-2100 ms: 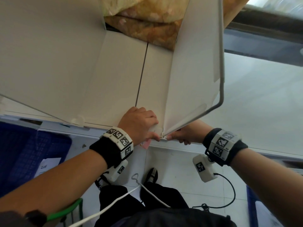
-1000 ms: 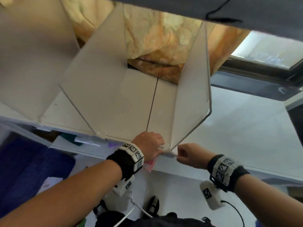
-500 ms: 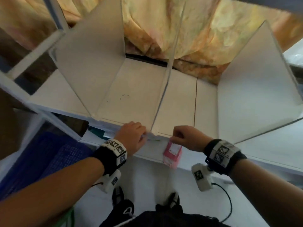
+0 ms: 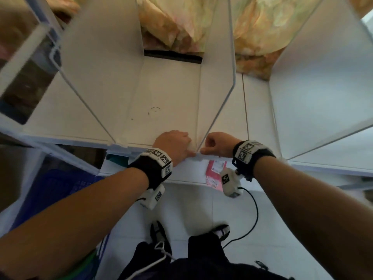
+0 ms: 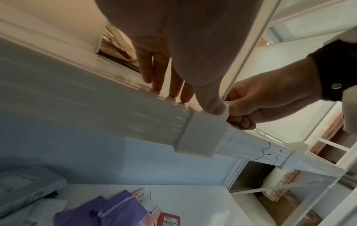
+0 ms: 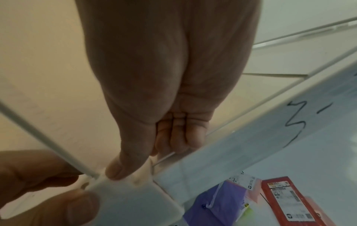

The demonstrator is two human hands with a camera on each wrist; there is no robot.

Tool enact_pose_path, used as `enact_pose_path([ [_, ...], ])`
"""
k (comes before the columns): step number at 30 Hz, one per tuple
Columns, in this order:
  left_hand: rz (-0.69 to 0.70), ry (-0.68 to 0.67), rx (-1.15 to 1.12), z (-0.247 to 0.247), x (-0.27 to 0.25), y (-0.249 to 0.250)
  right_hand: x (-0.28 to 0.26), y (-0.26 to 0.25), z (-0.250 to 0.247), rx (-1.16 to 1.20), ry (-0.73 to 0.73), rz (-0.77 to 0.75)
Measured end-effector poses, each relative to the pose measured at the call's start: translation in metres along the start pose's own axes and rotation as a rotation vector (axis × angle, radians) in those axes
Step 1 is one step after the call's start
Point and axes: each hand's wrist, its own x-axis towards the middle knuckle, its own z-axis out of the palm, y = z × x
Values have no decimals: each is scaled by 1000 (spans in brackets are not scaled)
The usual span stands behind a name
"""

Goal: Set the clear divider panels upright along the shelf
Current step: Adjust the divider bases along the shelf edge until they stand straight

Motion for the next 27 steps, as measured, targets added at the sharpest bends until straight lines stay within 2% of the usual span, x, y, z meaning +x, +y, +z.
enact_pose_path([
  [4, -39, -40, 97, -4, 9, -2, 3, 7, 3, 119, 55, 52],
  [7, -67, -100, 75, -11, 8, -2, 2, 6, 5, 173, 94, 51],
  [10, -82, -100, 27, -12, 5, 0, -9, -1, -4, 164, 73, 42],
  [15, -62, -4, -31, -11, -2, 12, -39, -32, 1, 44, -6, 83],
  [17, -19, 74, 3, -12, -6, 13, -42, -51, 11, 27, 93, 109],
  [20, 20, 90, 46, -17, -9, 14, -33, -61, 19, 67, 185, 189],
  [22, 18, 46, 51, -20, -11, 14, -29, -62, 18, 19, 121, 182],
  [24, 27, 61, 68, -19, -12, 11, -29, -65, 13, -46, 56, 171],
  [27, 33, 75, 44, -15, -13, 9, -31, -66, 2, 31, 26, 209],
])
